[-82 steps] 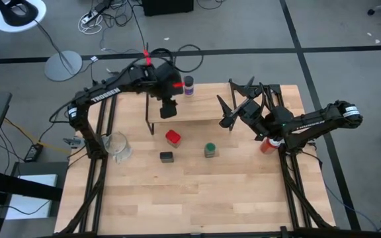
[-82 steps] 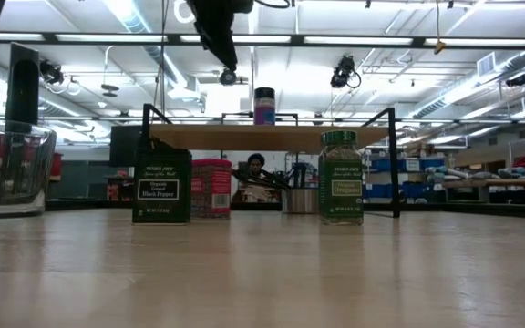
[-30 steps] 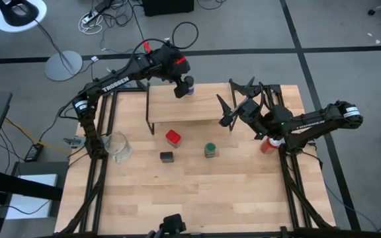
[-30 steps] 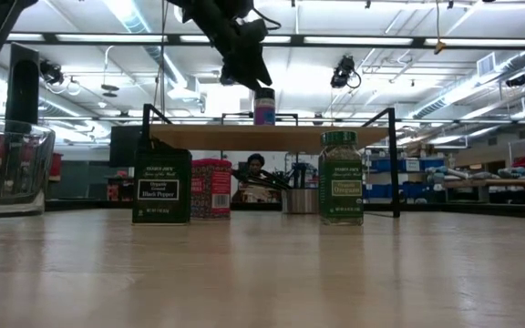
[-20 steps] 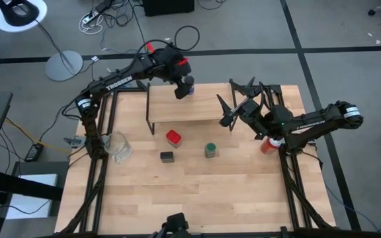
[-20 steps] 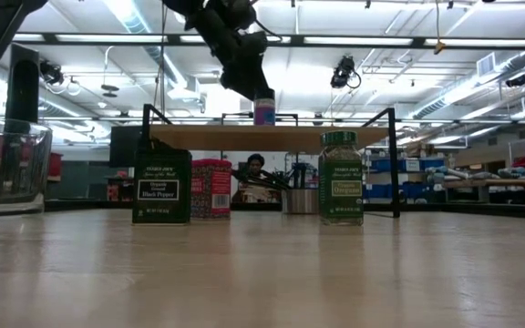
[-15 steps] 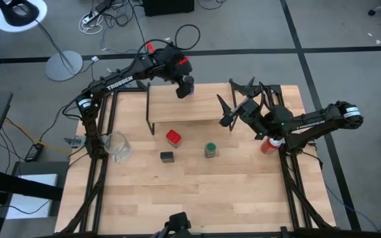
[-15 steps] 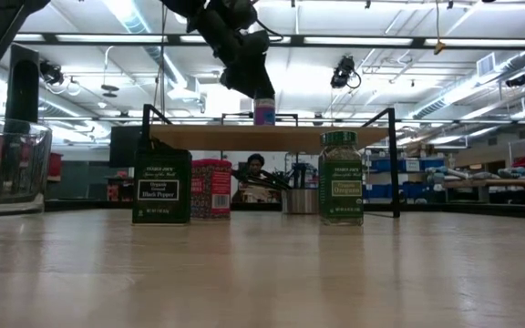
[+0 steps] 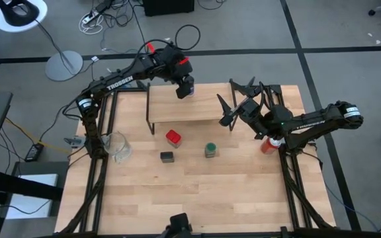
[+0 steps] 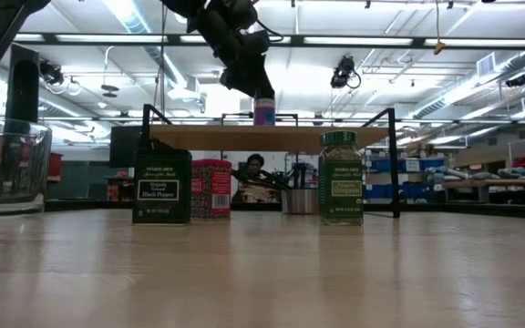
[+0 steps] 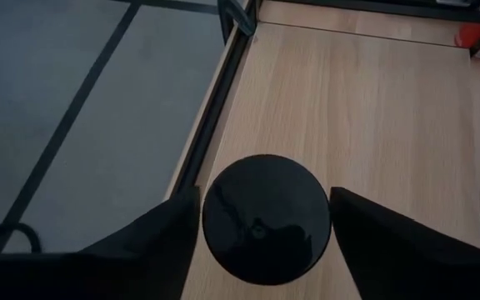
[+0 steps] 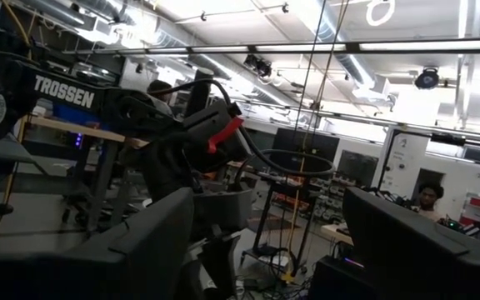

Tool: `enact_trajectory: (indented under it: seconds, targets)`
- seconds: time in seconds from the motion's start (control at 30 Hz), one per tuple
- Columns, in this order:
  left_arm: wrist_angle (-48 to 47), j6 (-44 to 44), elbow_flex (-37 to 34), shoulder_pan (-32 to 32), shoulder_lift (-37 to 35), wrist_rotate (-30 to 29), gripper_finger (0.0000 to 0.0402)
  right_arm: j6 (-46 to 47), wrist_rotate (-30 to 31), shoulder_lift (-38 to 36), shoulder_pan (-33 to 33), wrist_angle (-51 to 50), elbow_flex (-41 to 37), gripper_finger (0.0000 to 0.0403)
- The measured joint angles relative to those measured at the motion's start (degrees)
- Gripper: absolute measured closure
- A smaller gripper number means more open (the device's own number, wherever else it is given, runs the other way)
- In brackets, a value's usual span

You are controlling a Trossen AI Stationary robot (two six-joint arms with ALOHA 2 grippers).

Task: Shelf spices
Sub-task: Remove the black seasoning bottle from the shelf

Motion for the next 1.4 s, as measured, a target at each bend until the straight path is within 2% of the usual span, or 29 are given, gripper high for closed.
enact_trajectory:
  seconds: [0.23, 0.33, 0.87, 1.4]
  targets:
    - [-0.2, -0.3, 0.0, -0.4, 0.0, 0.0, 0.0194, 0.0, 0.0, 0.0, 0.0, 0.0, 0.0, 0.0095]
    - [-0.3, -0.4, 0.0, -0.4, 0.0, 0.1, 0.0207, 0.0, 0.0, 0.0, 0.0, 0.0, 0.0, 0.0095]
    - [-1.2, -4.1, 0.0, -0.5, 0.0, 3.4, 0.0203, 0.0, 0.0, 0.0, 0.0, 0.1, 0.0, 0.0095]
    - [-1.6, -6.2, 0.0, -2.6, -3.2, 3.3, 0.0204, -0.1, 0.0, 0.0, 0.0, 0.1, 0.0, 0.0095]
